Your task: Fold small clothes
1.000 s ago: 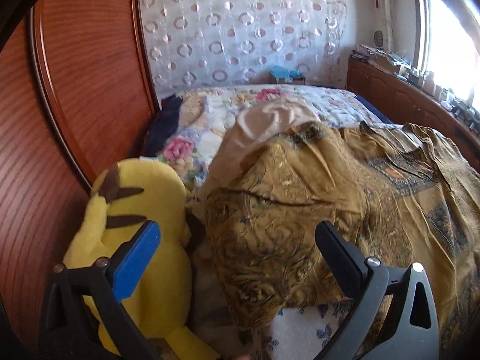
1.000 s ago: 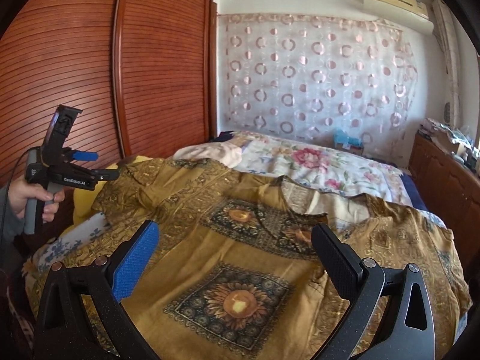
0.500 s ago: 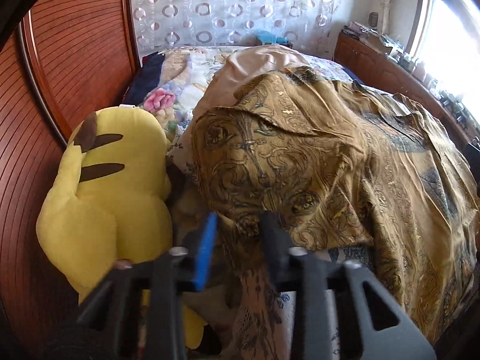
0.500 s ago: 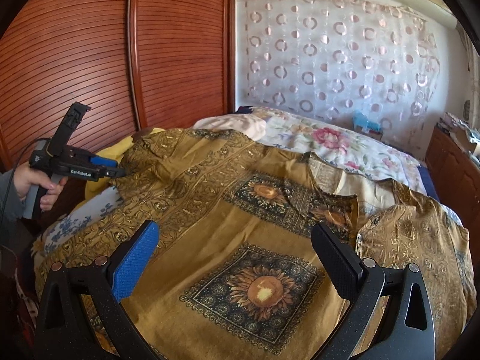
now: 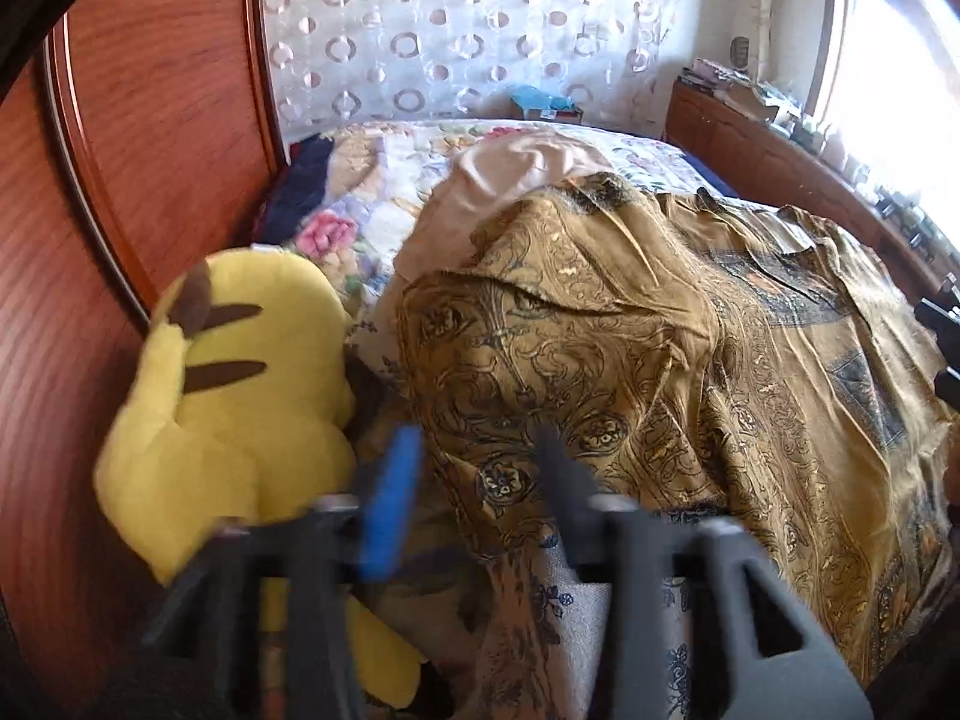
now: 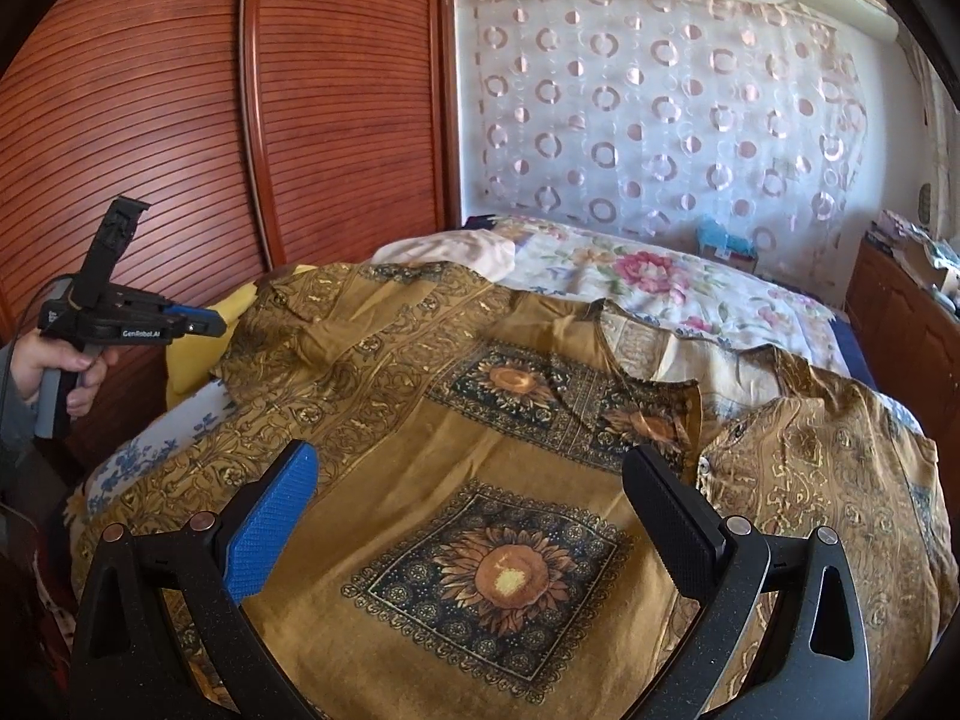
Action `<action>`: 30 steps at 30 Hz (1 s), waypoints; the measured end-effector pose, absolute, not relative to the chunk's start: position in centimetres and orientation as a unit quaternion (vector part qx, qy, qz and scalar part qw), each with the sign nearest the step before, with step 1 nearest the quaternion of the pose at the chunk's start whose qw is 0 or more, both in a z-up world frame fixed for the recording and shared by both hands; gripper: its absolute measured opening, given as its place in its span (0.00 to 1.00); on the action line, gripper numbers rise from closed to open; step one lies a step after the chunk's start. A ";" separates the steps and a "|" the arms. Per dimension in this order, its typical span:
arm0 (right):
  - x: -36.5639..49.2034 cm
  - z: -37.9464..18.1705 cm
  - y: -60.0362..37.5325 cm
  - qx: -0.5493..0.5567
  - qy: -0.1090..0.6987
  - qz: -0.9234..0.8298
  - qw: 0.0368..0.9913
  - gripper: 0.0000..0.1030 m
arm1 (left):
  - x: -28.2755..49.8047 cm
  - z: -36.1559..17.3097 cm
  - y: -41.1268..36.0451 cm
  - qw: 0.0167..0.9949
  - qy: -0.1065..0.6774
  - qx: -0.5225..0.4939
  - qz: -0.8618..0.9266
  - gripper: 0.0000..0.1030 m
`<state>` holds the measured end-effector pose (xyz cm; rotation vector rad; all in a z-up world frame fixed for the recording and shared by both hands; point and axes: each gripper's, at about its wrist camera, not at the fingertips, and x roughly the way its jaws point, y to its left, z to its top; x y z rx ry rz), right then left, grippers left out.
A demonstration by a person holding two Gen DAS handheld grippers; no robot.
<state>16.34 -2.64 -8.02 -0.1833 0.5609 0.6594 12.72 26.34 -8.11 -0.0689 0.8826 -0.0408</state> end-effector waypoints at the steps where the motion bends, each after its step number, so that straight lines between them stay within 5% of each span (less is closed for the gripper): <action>1: 16.3 -8.1 -2.7 -0.089 0.271 0.319 0.904 1.00 | 12.9 -8.6 26.7 0.900 0.434 -0.042 -0.017 0.60; 12: 16.1 -8.2 -2.5 -0.092 0.269 0.320 0.904 1.00 | 13.4 -12.5 29.9 0.865 0.445 -0.218 -0.074 0.60; 16: 16.1 -8.1 -2.6 -0.091 0.269 0.319 0.904 1.00 | 13.2 -12.2 29.0 0.869 0.436 -0.215 -0.096 0.35; 19: 16.2 -8.1 -2.7 -0.089 0.270 0.318 0.905 1.00 | 13.0 -11.2 27.9 0.877 0.432 -0.188 -0.099 0.03; 30: 16.3 -8.1 -3.4 -0.091 0.262 0.310 0.909 1.00 | 11.9 -3.1 22.5 0.929 0.363 -0.049 -0.062 0.02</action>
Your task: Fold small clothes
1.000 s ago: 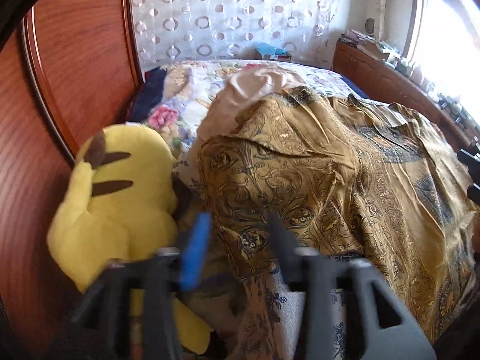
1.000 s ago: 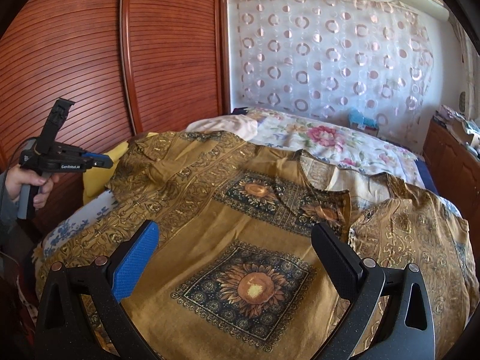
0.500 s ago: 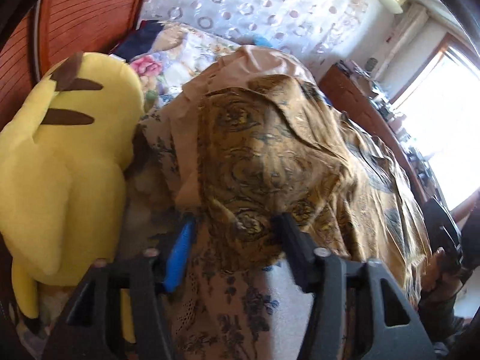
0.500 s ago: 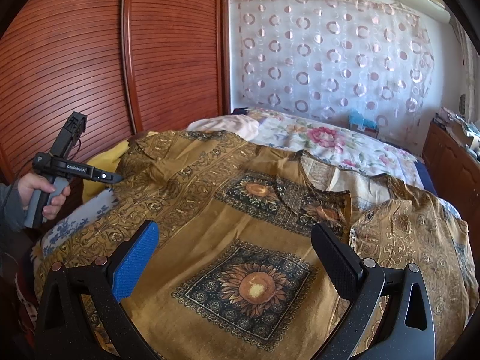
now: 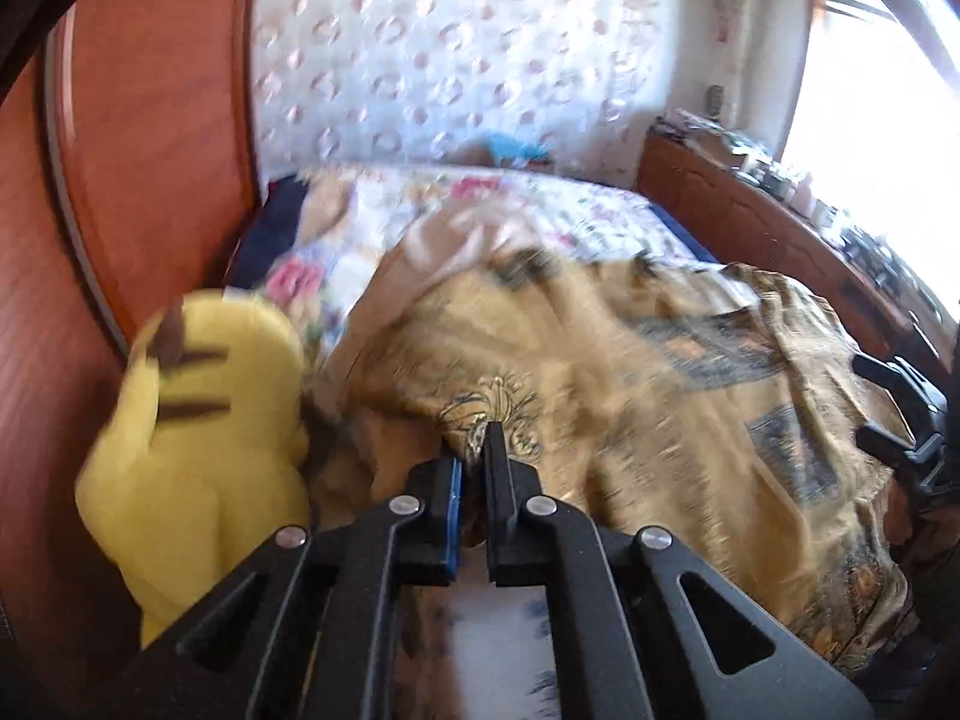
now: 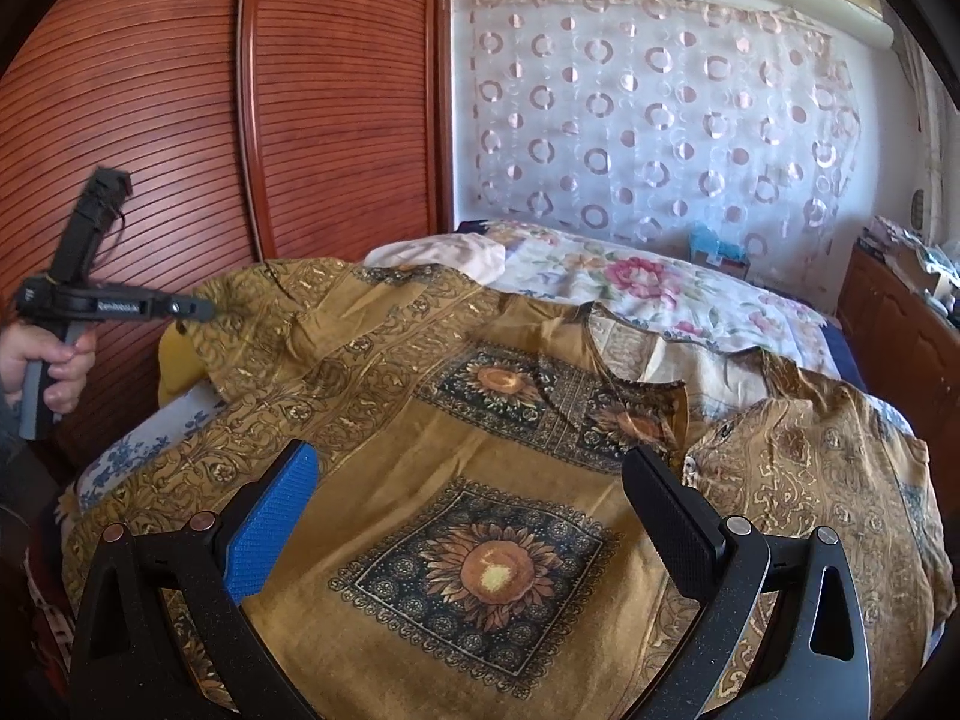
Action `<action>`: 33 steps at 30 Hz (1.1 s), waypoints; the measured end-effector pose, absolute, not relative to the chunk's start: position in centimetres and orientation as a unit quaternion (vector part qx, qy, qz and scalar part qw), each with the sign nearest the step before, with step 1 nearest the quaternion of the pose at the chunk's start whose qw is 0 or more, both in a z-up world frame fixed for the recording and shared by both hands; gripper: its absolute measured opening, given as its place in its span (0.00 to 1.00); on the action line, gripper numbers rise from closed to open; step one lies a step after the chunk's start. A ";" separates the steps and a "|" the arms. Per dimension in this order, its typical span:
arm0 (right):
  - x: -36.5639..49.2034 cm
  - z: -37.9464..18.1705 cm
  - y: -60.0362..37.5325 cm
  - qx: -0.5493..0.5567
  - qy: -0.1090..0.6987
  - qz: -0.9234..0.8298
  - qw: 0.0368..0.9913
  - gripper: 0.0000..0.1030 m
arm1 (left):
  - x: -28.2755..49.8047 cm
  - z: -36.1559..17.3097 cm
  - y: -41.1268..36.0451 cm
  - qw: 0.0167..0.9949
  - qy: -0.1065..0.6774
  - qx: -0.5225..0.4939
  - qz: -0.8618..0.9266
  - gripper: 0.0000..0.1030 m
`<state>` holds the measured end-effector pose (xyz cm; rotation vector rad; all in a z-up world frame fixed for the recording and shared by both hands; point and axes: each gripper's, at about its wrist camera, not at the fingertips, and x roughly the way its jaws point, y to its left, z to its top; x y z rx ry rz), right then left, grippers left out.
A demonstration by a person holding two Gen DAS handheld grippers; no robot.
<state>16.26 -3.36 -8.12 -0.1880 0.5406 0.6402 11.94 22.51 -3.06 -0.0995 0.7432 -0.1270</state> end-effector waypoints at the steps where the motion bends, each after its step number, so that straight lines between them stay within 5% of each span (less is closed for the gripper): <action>1: 16.3 -8.1 -3.6 -0.091 0.261 0.308 0.910 1.00 | 12.0 -2.6 21.8 0.929 0.359 -0.046 -0.072 0.02; 10: 17.2 -7.8 -6.6 -0.066 0.263 0.283 0.920 1.00 | 14.5 -0.6 13.2 0.928 0.345 -0.003 -0.138 0.04; 13: 17.3 -7.8 -7.7 -0.059 0.265 0.275 0.922 1.00 | 14.6 -0.6 11.3 0.922 0.354 0.005 -0.155 0.21; 15: 17.5 -7.8 -8.3 -0.057 0.266 0.270 0.924 1.00 | 14.2 -0.6 10.9 0.923 0.352 0.004 -0.156 0.41; 18: 17.7 -7.7 -9.0 -0.054 0.267 0.265 0.925 1.00 | 13.1 -0.5 10.6 0.928 0.342 0.004 -0.147 0.54; 33: 17.8 -6.6 -7.3 -0.070 0.260 0.276 0.923 1.00 | 7.5 -2.3 9.4 0.926 0.350 -0.003 -0.143 0.57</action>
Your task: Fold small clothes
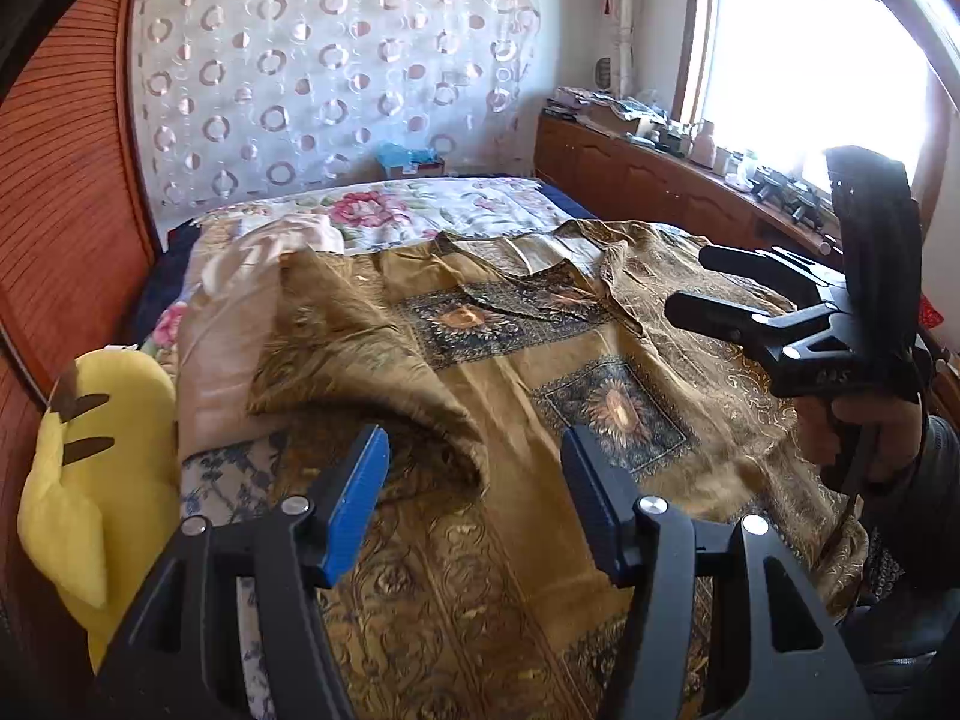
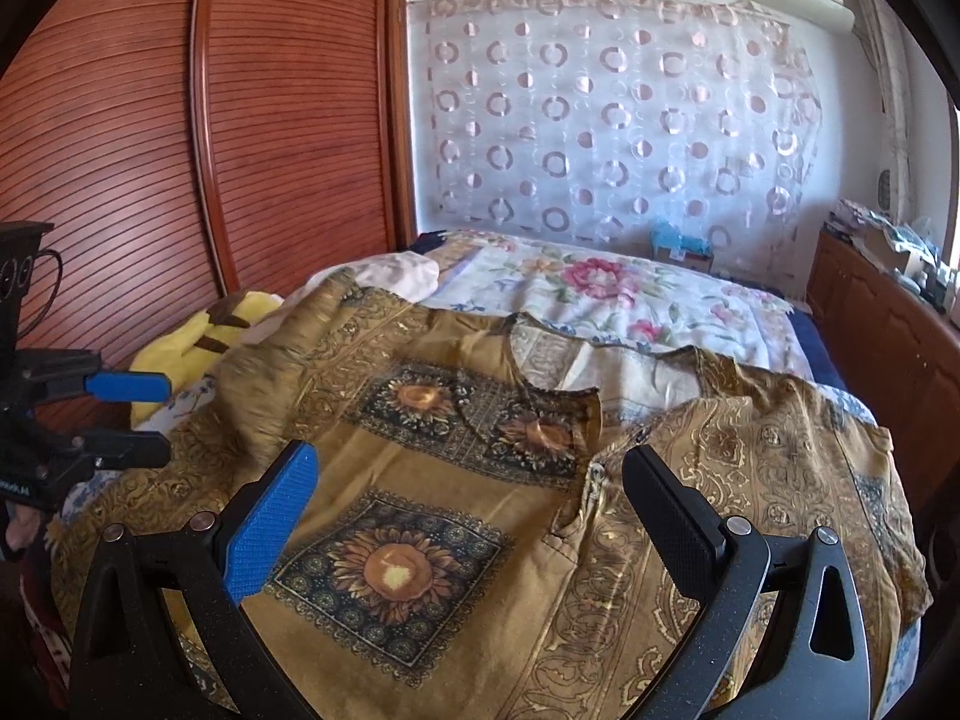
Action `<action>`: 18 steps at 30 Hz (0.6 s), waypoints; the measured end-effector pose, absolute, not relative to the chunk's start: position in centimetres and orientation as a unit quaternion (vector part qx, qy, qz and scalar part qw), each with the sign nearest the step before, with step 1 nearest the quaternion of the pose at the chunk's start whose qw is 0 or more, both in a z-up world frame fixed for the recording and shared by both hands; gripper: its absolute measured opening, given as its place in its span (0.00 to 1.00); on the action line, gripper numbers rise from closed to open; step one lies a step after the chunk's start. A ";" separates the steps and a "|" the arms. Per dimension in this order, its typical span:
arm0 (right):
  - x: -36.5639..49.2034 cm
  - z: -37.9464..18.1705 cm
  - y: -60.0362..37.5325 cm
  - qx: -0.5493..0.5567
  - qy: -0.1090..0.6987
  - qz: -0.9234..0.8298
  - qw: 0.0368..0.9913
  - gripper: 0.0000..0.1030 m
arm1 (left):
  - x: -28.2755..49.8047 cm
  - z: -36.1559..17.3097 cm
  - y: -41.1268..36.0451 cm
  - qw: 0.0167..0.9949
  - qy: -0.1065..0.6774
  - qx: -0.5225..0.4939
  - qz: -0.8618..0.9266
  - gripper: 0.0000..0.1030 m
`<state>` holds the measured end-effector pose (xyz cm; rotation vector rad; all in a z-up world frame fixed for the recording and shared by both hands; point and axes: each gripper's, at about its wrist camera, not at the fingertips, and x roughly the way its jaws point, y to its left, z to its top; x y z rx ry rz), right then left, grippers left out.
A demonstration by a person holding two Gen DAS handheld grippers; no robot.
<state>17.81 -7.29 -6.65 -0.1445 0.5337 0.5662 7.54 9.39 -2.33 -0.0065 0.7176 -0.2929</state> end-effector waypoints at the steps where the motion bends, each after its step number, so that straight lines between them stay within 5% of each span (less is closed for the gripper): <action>1: 17.7 -6.5 -7.0 -0.073 0.259 0.277 0.922 1.00 | 7.2 -2.3 9.6 0.928 0.347 -0.005 -0.134 0.57; 15: 18.4 -5.9 -0.1 -0.107 0.254 0.341 0.899 1.00 | 4.8 -3.9 14.9 0.949 0.312 -0.012 -0.043 0.57; 18: 18.9 -6.3 2.8 -0.124 0.262 0.365 0.885 0.93 | 4.5 -4.6 15.5 0.947 0.319 -0.017 -0.036 0.57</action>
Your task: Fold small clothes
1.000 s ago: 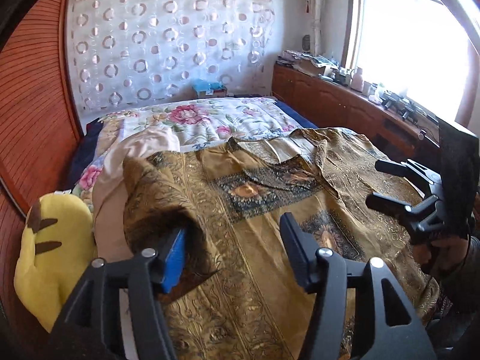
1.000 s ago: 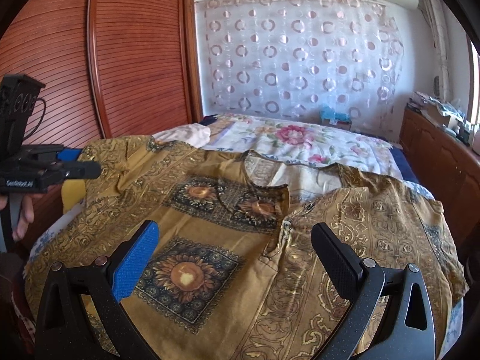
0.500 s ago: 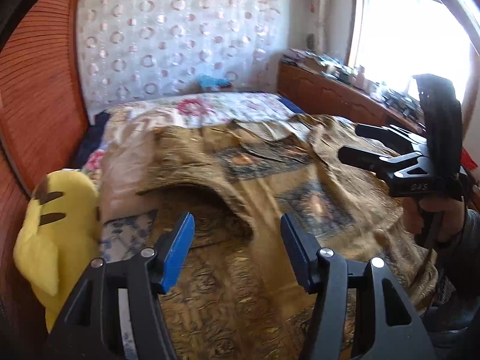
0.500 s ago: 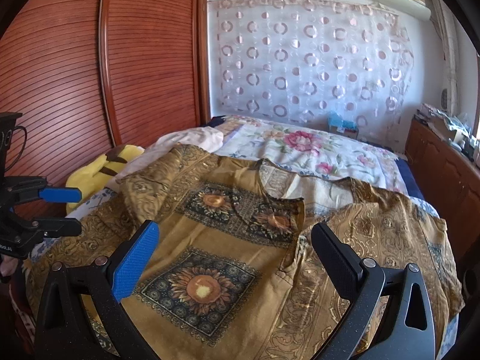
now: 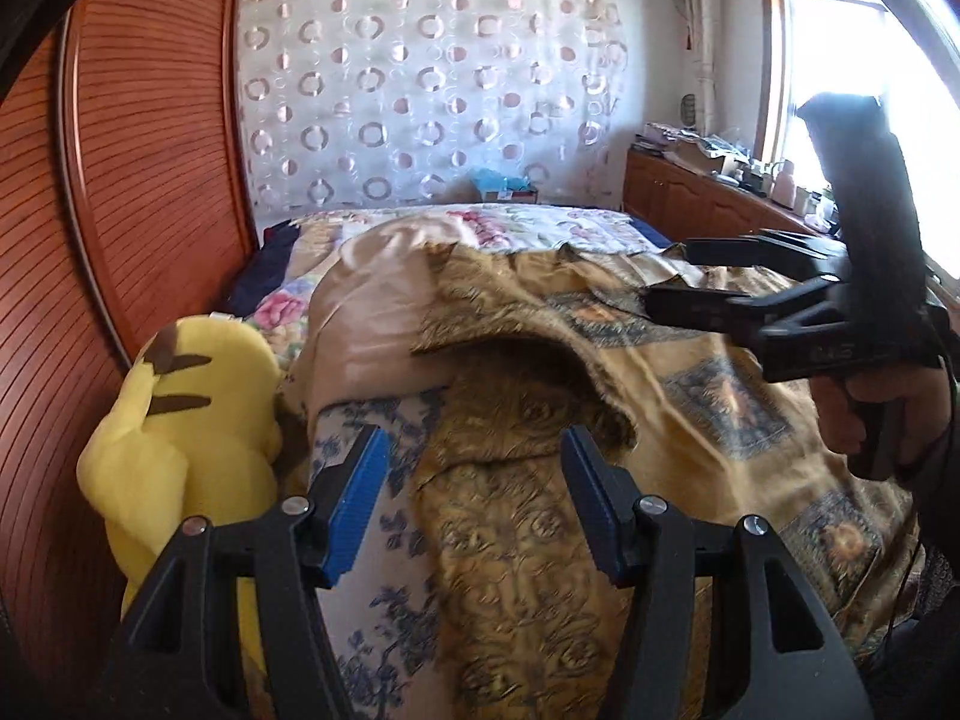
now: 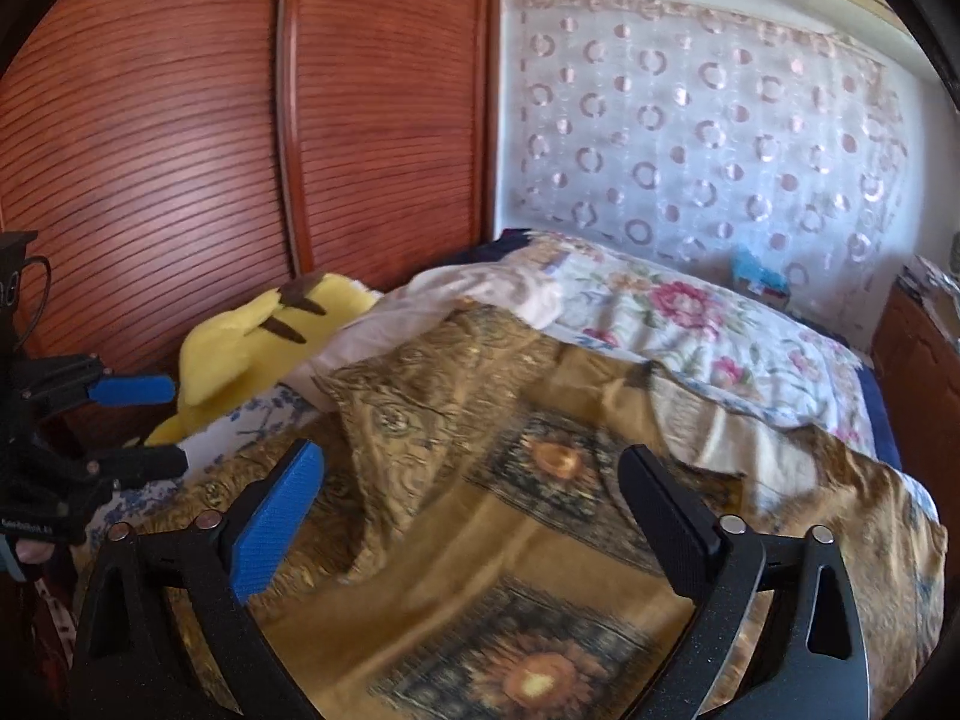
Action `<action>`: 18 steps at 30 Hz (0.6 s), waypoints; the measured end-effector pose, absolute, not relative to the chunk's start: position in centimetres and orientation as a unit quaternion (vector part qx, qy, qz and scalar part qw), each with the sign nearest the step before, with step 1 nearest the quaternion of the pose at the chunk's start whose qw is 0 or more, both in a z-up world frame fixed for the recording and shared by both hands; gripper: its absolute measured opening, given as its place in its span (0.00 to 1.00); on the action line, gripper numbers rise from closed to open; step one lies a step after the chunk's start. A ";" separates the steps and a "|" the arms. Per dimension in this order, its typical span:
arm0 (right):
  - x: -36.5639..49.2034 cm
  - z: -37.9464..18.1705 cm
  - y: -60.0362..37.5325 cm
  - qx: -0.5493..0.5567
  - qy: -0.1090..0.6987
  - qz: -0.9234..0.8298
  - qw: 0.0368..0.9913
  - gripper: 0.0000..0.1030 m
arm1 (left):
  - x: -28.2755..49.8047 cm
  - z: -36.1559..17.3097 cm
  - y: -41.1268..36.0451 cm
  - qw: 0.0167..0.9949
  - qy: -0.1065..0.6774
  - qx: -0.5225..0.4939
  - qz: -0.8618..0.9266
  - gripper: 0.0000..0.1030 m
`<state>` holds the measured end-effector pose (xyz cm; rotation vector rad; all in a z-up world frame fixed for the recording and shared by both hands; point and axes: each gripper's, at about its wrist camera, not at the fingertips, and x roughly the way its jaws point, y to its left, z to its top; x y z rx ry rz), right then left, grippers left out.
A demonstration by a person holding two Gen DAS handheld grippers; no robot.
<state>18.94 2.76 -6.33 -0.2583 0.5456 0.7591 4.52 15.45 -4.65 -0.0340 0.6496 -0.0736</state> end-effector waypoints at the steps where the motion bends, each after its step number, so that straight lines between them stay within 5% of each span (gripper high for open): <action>1: 19.2 -6.8 4.1 -0.136 0.270 0.373 0.877 0.92 | 4.4 -4.8 15.7 0.946 0.321 -0.018 -0.034 0.57; 8: 21.2 -10.3 10.4 -0.202 0.314 0.391 0.841 0.71 | 4.2 -5.6 17.4 0.944 0.328 -0.033 -0.026 0.57; 18: 24.9 -10.0 9.1 -0.172 0.322 0.327 0.872 0.66 | 4.8 -5.5 17.2 0.946 0.322 -0.024 -0.030 0.57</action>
